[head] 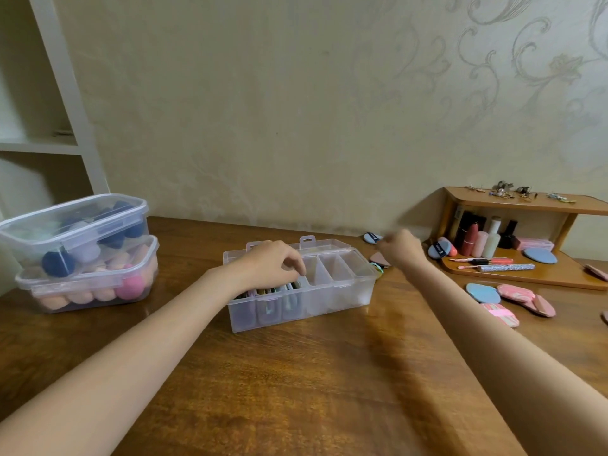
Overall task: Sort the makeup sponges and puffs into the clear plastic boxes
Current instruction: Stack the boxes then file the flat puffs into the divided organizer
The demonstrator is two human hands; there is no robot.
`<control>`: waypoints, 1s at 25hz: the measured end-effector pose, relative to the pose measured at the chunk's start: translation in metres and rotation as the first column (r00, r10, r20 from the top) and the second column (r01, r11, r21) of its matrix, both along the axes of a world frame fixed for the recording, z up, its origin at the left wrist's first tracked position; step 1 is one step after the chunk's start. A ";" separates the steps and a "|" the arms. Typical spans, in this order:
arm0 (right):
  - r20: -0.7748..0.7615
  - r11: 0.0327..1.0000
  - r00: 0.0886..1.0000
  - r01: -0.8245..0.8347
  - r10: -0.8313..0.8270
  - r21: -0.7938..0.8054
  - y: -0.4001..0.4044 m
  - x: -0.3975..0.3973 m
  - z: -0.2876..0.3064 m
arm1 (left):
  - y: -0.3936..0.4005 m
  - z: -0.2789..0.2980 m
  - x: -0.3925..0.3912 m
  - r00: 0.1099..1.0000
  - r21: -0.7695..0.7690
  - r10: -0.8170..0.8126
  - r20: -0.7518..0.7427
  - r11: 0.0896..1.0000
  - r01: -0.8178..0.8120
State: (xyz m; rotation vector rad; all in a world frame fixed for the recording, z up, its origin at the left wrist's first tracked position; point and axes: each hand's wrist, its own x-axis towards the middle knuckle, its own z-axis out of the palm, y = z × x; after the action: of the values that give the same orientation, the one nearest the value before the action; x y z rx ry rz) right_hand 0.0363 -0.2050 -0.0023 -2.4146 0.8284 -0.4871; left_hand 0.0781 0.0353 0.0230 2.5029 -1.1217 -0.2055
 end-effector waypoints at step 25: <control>-0.042 0.843 0.886 -0.453 0.462 -0.291 0.107 -0.012 -0.013 | 0.002 0.006 -0.004 0.993 -0.014 0.012 0.116 1.000 -0.010</control>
State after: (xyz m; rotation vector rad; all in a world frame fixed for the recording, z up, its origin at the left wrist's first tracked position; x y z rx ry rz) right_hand 0.0239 -0.0982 -0.0152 -2.7502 0.1440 -0.4775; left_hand 0.0736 0.0376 0.0293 2.5370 -1.1496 -0.0490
